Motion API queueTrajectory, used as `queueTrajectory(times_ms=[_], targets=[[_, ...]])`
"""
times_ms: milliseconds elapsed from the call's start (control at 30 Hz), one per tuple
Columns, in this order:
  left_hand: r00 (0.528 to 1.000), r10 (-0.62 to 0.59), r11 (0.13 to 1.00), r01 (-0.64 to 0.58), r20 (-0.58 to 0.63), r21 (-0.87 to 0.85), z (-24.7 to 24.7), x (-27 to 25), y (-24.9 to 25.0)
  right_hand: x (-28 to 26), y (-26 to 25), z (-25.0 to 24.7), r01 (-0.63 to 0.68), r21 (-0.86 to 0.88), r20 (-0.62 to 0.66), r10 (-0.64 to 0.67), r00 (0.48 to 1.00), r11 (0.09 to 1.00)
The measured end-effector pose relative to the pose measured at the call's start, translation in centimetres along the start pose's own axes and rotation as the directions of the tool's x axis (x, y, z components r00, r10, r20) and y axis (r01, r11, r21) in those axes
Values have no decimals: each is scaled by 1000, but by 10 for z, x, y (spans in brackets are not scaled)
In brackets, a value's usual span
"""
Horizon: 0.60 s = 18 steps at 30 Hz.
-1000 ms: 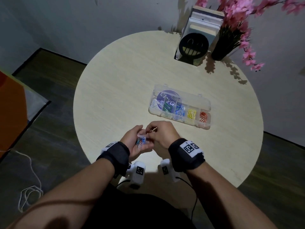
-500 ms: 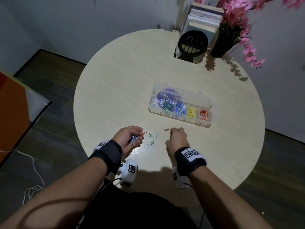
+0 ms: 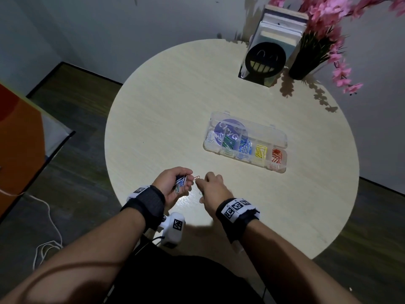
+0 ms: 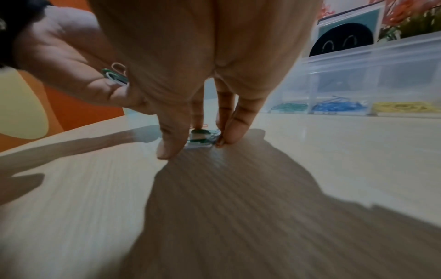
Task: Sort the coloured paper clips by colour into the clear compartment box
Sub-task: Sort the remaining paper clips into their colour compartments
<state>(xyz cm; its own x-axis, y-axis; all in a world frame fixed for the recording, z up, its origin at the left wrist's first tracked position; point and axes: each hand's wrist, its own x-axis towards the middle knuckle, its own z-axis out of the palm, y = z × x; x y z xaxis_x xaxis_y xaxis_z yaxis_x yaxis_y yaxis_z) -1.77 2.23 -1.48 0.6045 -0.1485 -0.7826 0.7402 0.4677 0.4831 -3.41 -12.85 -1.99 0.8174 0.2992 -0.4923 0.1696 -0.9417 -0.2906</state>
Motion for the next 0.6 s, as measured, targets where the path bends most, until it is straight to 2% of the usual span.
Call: queueTrajectory(times_ms=[233,433,600], targets=[[1000,-2,1000,1,-13,-13,-4,0,-1,10,-2,-7,-8,-42,-3,8,1000,999],[1000,-6,1000,6,-19,13,-4,1,-4,20,-14,-9,-141,-79,26,143,989,987],[1000,5,1000,-5,-4,20,-3,-1,-6,23,-11,-2,-157,-97,23,160,987,983]])
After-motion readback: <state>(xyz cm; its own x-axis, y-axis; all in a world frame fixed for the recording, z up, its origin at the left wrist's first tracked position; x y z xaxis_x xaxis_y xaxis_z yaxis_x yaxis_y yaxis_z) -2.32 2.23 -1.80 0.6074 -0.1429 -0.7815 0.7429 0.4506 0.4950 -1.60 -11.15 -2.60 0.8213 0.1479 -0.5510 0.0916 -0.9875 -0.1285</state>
